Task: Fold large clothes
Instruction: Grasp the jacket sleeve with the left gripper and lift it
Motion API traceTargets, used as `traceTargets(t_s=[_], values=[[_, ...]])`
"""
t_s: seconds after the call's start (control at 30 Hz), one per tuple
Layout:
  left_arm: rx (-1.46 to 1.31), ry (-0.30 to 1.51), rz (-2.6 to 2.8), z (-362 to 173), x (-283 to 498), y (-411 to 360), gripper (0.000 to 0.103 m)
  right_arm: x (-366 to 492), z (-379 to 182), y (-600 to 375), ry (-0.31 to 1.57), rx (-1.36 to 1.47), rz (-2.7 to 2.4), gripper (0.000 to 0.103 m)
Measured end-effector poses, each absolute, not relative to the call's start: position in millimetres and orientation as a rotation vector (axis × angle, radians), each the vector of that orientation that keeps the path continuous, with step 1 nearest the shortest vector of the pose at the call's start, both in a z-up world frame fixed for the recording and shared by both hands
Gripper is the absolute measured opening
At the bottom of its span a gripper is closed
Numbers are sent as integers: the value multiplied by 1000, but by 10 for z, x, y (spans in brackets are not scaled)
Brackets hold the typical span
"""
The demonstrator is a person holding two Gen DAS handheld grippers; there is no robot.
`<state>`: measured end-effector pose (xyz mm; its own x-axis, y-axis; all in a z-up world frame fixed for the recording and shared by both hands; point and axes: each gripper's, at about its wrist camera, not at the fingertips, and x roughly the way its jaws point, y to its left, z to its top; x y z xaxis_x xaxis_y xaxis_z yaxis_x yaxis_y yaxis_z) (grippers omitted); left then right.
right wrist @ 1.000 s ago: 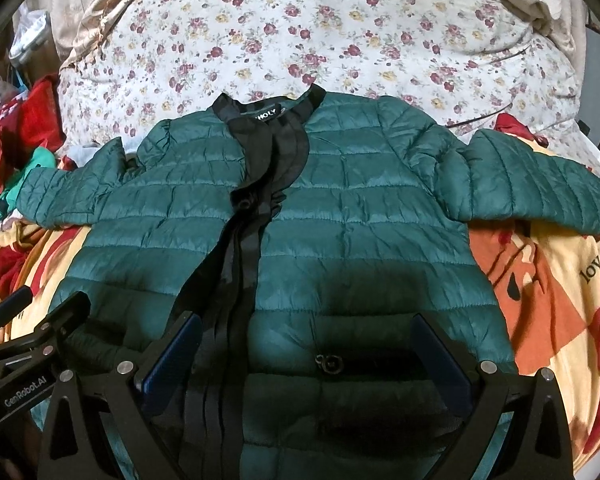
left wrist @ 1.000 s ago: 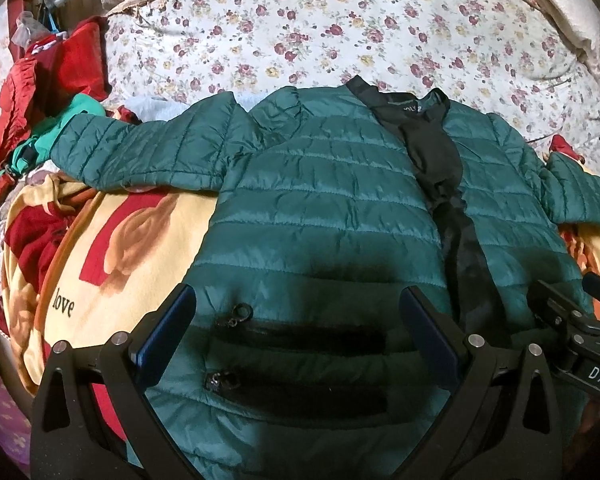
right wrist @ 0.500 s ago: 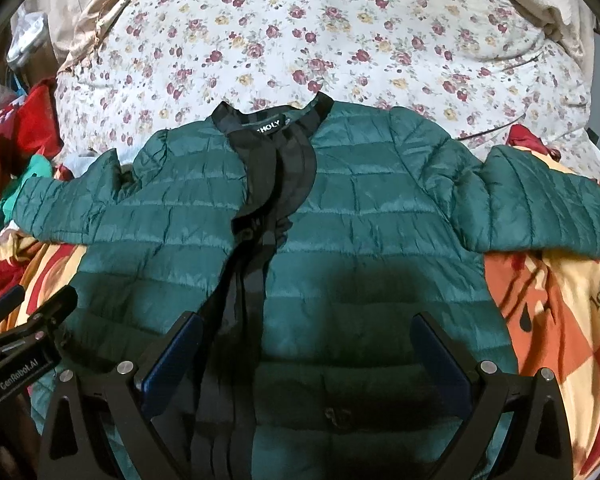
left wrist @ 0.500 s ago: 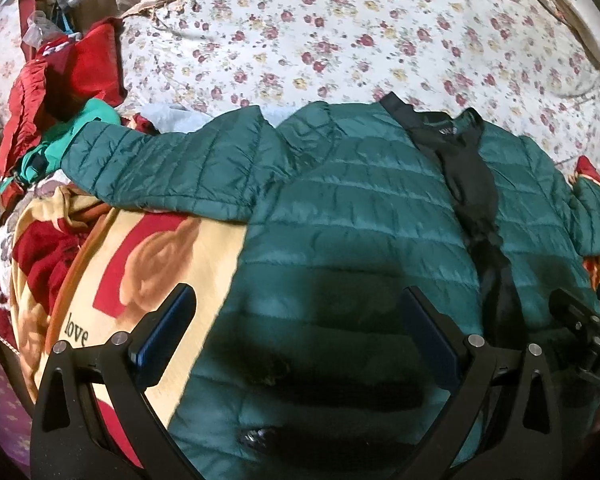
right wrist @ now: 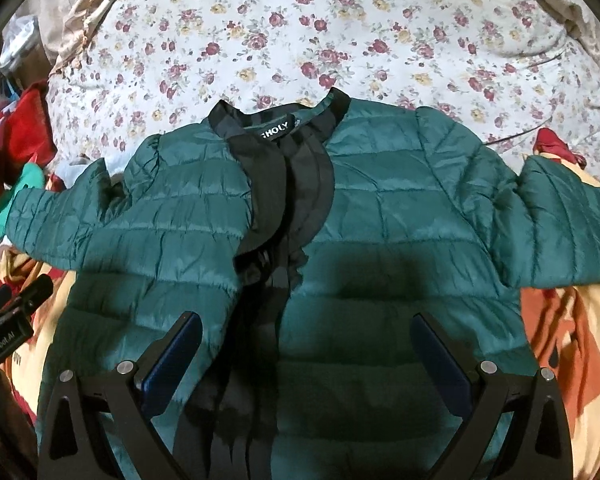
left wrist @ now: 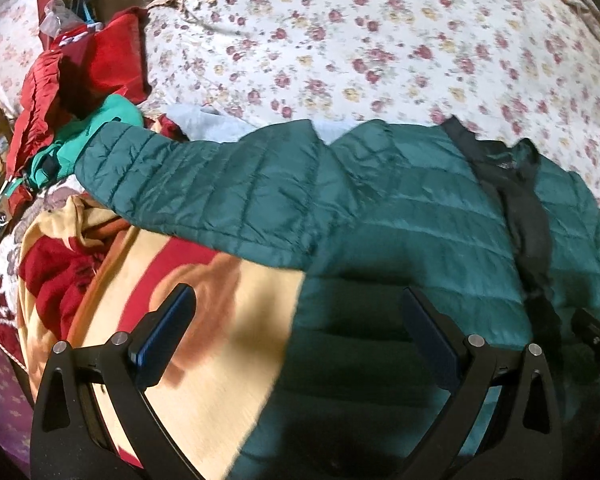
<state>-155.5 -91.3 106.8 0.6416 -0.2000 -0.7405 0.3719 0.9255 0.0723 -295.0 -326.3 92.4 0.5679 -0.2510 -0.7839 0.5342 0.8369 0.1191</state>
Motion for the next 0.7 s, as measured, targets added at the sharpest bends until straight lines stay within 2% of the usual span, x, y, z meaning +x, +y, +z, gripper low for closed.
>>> traceTargets(t_s=[0.7], values=[[145, 860, -199, 945, -560, -544, 102, -2420, 659, -3300, 889, 381, -404, 103]])
